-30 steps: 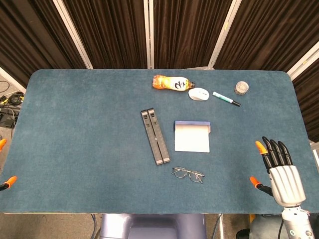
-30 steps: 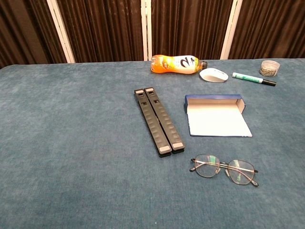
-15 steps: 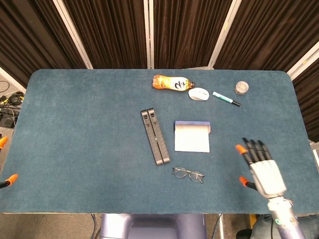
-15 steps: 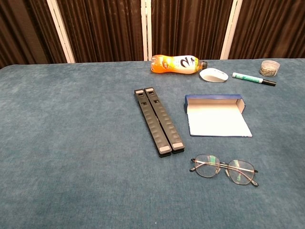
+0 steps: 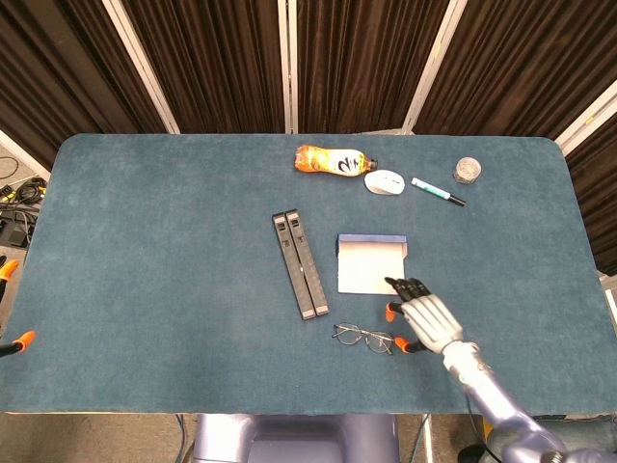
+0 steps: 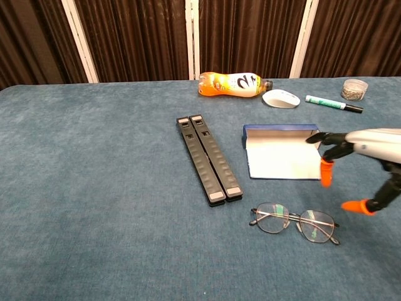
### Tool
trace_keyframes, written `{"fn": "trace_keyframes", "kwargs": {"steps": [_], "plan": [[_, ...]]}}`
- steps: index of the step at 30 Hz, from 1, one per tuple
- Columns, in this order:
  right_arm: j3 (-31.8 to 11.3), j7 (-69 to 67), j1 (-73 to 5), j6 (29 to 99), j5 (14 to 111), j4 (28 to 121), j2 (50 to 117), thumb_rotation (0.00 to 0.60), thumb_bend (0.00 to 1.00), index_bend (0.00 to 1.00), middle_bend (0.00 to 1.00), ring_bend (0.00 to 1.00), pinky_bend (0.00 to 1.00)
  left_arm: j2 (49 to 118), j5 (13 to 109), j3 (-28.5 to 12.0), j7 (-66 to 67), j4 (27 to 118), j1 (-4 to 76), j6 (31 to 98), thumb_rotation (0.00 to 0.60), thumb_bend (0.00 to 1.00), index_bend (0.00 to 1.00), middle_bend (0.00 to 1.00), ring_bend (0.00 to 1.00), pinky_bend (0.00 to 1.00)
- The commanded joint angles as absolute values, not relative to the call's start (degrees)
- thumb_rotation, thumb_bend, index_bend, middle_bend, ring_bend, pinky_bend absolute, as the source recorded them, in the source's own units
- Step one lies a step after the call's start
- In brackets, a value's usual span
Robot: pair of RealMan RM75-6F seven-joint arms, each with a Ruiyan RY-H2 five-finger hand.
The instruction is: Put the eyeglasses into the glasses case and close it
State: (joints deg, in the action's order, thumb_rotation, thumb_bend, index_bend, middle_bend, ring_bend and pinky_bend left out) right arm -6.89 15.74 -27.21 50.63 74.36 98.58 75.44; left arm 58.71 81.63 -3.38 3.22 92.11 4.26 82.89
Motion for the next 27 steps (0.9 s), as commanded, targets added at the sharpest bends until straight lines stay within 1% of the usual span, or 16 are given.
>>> {"fn": "trace_keyframes", "kwargs": {"steps": [1, 6, 14, 27], "plan": [[-7.8, 18.9, -29.4, 49.3, 70.2, 99.0, 77.4, 0.600, 0.23, 0.48, 0.00, 0.00, 0.00, 58.8, 81.6, -3.4, 3.3, 92.1, 4.4, 82.8, 0.600, 0.00, 0.00, 0.00, 0.00, 0.00], [-8.2, 21.8, -31.4, 48.5, 65.3, 99.9, 78.6, 0.600, 0.24, 0.49, 0.00, 0.00, 0.00, 58.8, 81.6, -3.4, 3.4, 92.2, 4.5, 82.8, 0.600, 0.00, 0.00, 0.00, 0.00, 0.00], [-7.6, 27.7, -34.7, 48.9, 58.0, 99.5, 81.9, 0.600, 0.24, 0.50, 0.00, 0.00, 0.00, 59.0, 81.2, -3.4, 3.7, 92.0, 4.8, 82.2, 0.600, 0.00, 0.00, 0.00, 0.00, 0.00], [-6.0, 31.3, -37.3, 51.3, 53.5, 98.3, 84.8, 0.600, 0.24, 0.50, 0.00, 0.00, 0.00, 59.1, 80.6, -3.4, 3.9, 91.8, 4.9, 81.9, 0.600, 0.00, 0.00, 0.00, 0.00, 0.00]]}}
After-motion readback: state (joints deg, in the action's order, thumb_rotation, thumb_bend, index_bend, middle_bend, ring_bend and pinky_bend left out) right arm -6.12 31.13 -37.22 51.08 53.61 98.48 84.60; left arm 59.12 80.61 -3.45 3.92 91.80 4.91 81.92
